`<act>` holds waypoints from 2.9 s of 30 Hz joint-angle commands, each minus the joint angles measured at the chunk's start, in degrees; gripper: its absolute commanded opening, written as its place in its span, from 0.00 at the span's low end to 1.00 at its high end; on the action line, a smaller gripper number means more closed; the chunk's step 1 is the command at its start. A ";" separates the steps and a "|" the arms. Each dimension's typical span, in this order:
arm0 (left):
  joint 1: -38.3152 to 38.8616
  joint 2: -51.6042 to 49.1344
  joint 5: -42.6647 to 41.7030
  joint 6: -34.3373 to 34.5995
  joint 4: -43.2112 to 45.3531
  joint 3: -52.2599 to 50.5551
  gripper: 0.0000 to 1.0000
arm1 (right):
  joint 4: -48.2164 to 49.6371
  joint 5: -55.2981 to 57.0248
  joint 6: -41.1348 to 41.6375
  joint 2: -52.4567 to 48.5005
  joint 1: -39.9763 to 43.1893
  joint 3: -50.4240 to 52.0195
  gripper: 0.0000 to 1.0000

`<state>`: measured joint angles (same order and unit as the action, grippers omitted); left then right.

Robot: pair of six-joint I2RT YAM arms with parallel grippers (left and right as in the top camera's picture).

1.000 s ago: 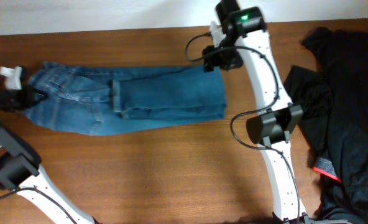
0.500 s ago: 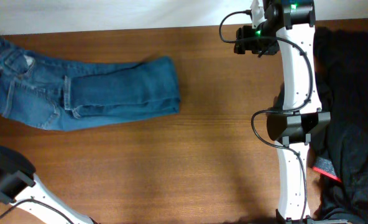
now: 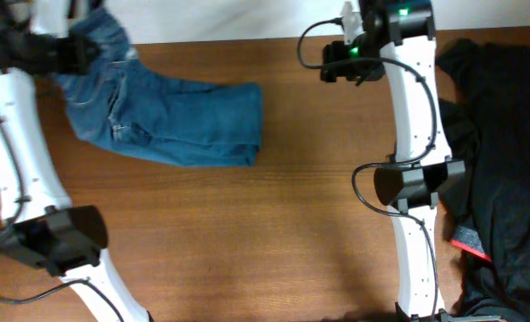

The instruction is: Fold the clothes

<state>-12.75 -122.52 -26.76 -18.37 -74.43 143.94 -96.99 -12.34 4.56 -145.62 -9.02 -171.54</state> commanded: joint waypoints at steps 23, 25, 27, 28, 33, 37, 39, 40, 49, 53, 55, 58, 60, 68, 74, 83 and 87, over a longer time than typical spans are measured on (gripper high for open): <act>20.26 -6.38 15.04 0.79 -1.40 0.44 0.00 | -0.15 0.37 0.42 0.79 -2.14 2.12 0.63; 20.22 -6.38 15.04 0.79 -1.29 0.44 0.00 | -0.15 -0.28 0.37 0.46 -2.05 4.20 0.62; 20.11 -6.38 15.04 0.79 -1.16 0.44 0.00 | 0.15 -1.22 0.02 -0.20 -2.45 6.99 0.61; 20.11 -6.38 15.04 0.76 -1.09 0.44 0.00 | 0.63 -1.46 -0.44 -0.66 -2.78 8.63 0.60; 20.11 -6.38 15.04 0.79 -1.07 0.44 0.00 | 5.20 -2.21 -1.77 -1.29 -5.11 18.93 0.50; 20.11 -6.38 15.04 0.79 -1.07 0.44 0.00 | 9.77 -2.49 -1.77 -1.33 -6.21 26.21 0.44; 20.11 -6.38 15.02 0.79 -1.07 0.44 0.00 | 11.28 -2.47 -1.79 -1.33 -6.69 28.79 0.43; 20.11 -6.38 15.02 0.79 -1.07 0.44 0.00 | 11.91 -2.47 -1.79 -1.33 -6.80 29.73 0.43; 20.13 -6.38 13.16 0.81 -1.29 0.44 0.00 | 21.31 -2.16 -1.05 -1.90 -7.87 40.79 0.44; 20.61 -6.38 8.92 0.81 -1.51 0.44 0.00 | 25.33 -2.01 -0.68 -2.05 -7.85 46.53 0.44; 21.33 -6.38 8.50 0.81 -1.60 0.44 0.00 | 26.01 -2.01 -0.68 -2.05 -7.85 47.95 0.44; 22.95 -6.38 8.52 0.79 -1.55 0.44 0.00 | 26.08 -2.01 -0.68 -2.05 -7.85 48.22 0.44; 24.15 -6.38 8.52 0.81 -1.57 0.44 0.00 | 26.08 -2.03 -0.68 -2.05 -7.85 48.22 0.44; 29.49 -6.36 8.50 2.32 -3.48 0.57 0.00 | 25.99 -2.01 0.22 -2.05 -7.85 48.22 0.44; 32.94 -6.36 8.52 5.53 -4.39 1.09 0.00 | 26.34 -1.99 0.39 -2.05 -7.85 48.22 0.44; 36.70 -6.36 8.52 5.55 -4.42 1.09 0.00 | 26.29 -2.03 0.39 -2.05 -7.87 48.22 0.44; 38.18 -6.38 8.63 5.51 -2.73 1.07 0.00 | 25.99 -2.03 0.39 -2.05 -7.87 48.22 0.44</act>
<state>23.70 -129.86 -14.74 -13.65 -78.59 143.85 -70.46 -14.66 4.40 -144.66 -16.27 -126.19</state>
